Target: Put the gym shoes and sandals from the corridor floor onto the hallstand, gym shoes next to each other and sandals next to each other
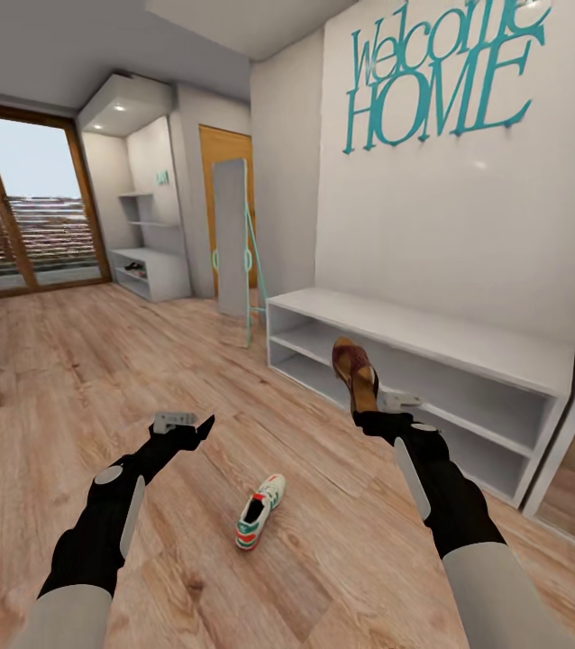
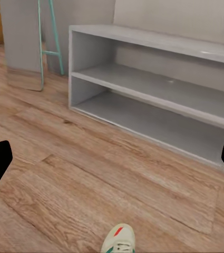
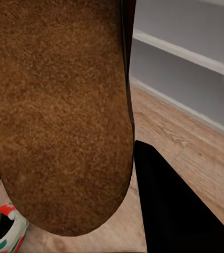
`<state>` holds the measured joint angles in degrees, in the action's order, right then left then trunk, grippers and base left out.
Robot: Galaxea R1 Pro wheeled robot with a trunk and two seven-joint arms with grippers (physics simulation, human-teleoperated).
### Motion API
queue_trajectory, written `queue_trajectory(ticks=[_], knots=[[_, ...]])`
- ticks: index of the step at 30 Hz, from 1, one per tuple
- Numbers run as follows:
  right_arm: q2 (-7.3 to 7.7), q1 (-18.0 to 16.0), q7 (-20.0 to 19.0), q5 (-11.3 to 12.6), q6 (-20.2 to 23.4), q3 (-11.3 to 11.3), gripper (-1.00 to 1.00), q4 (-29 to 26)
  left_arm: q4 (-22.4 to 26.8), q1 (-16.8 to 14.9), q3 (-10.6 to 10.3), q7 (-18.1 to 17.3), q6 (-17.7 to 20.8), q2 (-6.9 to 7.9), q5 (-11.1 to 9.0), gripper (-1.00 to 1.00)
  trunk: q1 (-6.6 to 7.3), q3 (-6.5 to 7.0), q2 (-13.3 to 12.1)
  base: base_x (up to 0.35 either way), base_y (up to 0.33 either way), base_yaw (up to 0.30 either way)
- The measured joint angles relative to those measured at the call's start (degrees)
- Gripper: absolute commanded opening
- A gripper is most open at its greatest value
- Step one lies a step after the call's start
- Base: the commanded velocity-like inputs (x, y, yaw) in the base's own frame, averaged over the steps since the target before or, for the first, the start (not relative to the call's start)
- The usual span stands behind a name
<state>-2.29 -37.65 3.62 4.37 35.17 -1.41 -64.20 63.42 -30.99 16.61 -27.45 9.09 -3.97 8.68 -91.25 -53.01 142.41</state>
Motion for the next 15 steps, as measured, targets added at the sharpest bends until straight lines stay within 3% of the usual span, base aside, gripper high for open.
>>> queue_trajectory(ticks=[10,15], knots=[[0.00,0.0,0.0,0.0,0.0,0.0,-1.00,0.0,0.0,0.0,0.0,0.0,0.0,0.00,-0.1,1.00,0.00,0.00,0.0,0.000,0.009,-0.300],[0.00,0.0,0.0,0.0,0.0,0.0,-1.00,0.0,0.0,0.0,0.0,0.0,0.0,-0.01,-0.1,1.00,0.00,0.00,0.0,0.000,0.228,-0.192]])
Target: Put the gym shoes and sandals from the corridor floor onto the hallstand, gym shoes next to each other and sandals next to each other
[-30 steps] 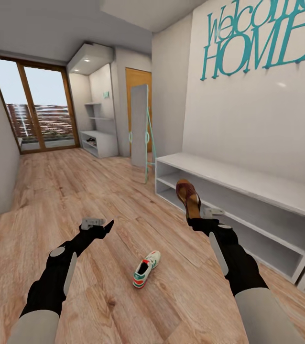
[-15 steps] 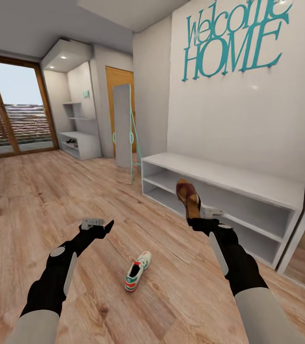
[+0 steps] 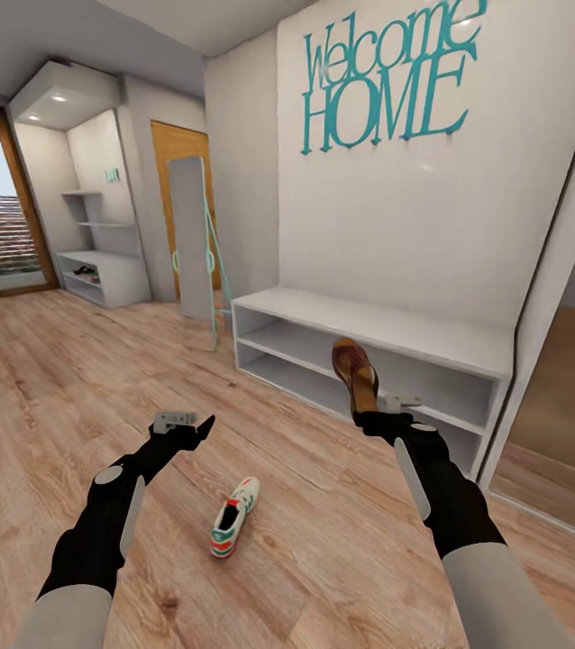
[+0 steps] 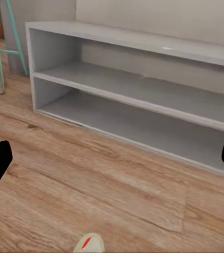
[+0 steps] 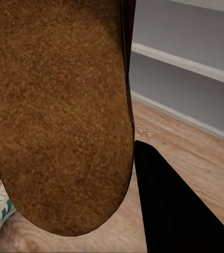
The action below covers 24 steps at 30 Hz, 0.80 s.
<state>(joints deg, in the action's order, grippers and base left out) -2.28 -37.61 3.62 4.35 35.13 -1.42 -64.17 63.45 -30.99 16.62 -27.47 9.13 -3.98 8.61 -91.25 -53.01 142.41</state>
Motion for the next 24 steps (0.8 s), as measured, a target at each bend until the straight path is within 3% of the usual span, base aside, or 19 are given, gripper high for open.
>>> queue_trajectory(ticks=[10,17,24], knots=[[0.00,0.0,0.0,0.0,0.0,0.0,-1.00,0.0,0.0,0.0,0.0,0.1,0.0,0.02,0.0,1.00,0.00,0.00,0.0,0.000,0.088,-0.012],[0.00,0.0,0.0,0.0,0.0,0.0,-1.00,0.0,0.0,0.0,0.0,0.1,0.0,0.00,0.0,1.00,0.01,0.00,0.0,0.046,0.226,0.000],[0.20,0.0,0.0,0.2,0.0,0.2,-1.00,0.0,0.0,0.1,0.0,0.3,-0.1,-0.01,0.1,1.00,0.00,0.00,0.0,0.004,0.018,0.000]])
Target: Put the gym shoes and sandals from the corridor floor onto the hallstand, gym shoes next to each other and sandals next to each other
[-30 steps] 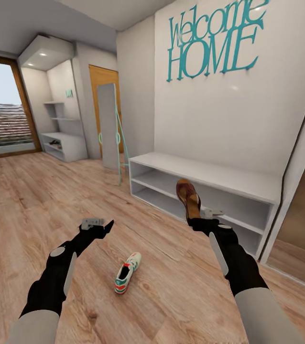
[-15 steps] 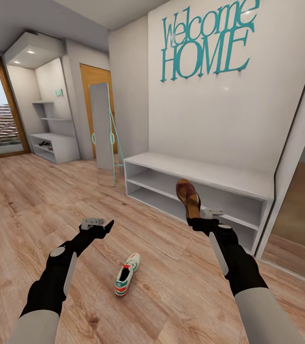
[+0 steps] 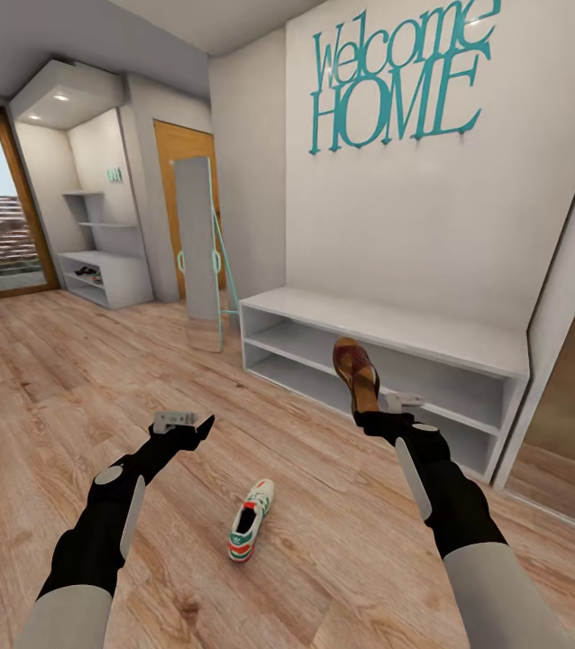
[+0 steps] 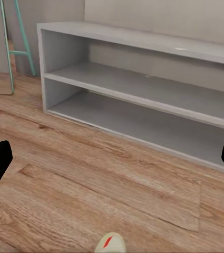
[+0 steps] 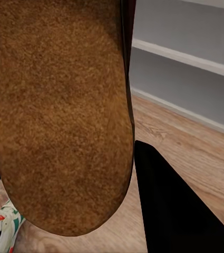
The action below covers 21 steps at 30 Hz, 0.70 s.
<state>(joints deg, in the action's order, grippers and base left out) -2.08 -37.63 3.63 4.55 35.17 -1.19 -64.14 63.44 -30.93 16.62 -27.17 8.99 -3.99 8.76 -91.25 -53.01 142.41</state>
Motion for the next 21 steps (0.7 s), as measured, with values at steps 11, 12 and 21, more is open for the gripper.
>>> queue_trajectory(ticks=[11,12,21], knots=[[0.22,0.0,-0.3,0.4,0.0,0.2,-1.00,0.4,-5.1,0.0,-0.7,2.2,0.1,0.06,0.2,1.00,0.00,0.00,0.0,0.000,0.000,0.000],[0.22,0.0,-0.3,0.4,0.0,0.2,-1.00,0.5,-7.0,0.0,-1.1,2.6,0.1,0.15,0.4,1.00,0.00,0.00,0.0,0.000,0.000,0.000],[0.23,0.0,-0.3,0.5,0.0,0.3,-1.00,0.1,-11.8,-0.1,-2.0,5.5,0.0,0.24,6.7,1.00,0.00,0.00,0.0,0.000,0.000,-0.045]])
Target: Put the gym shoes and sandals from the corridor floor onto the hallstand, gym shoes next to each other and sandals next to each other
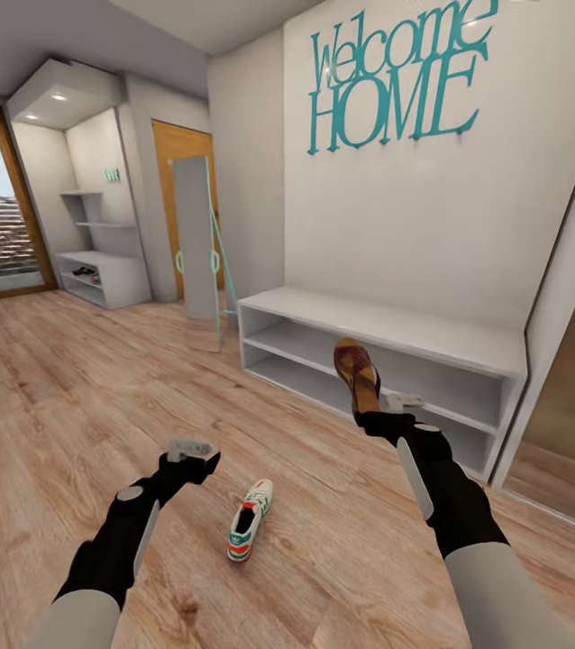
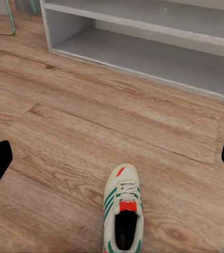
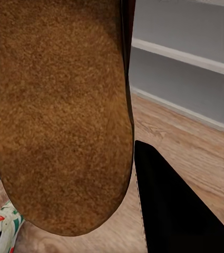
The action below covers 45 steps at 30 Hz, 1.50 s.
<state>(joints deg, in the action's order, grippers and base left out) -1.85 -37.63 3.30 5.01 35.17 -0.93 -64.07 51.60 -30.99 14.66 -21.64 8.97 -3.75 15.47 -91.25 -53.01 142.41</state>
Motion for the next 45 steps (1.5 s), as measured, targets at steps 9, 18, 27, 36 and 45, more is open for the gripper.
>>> queue_trajectory(ticks=[9,18,27,36,45], knots=[[0.01,0.0,-0.1,0.1,0.1,-0.1,-1.00,0.1,-6.3,0.0,0.0,0.2,-1.2,0.20,1.5,1.00,0.00,0.00,0.0,0.000,0.000,-0.277],[0.15,0.0,-18.3,0.4,0.2,0.0,-1.00,0.4,-7.3,0.0,0.0,0.2,-3.5,0.25,1.6,1.00,0.00,-0.04,0.0,0.000,0.000,-0.260],[0.10,0.0,-28.7,0.2,0.2,-0.1,-1.00,0.0,-9.1,0.1,0.3,2.4,-4.2,2.66,1.6,1.00,0.00,-0.06,0.0,0.000,0.000,-0.025],[0.05,0.0,-29.0,0.1,0.2,0.1,-1.00,-0.1,-17.9,0.1,0.4,12.1,-13.3,3.13,1.4,1.00,0.00,-0.06,0.0,0.000,0.000,-0.001],[0.01,0.0,-29.1,0.1,0.2,0.0,-1.00,-0.2,-24.3,0.1,0.2,13.4,-27.3,3.38,1.7,1.00,0.00,-0.06,0.0,0.000,0.000,0.000]])
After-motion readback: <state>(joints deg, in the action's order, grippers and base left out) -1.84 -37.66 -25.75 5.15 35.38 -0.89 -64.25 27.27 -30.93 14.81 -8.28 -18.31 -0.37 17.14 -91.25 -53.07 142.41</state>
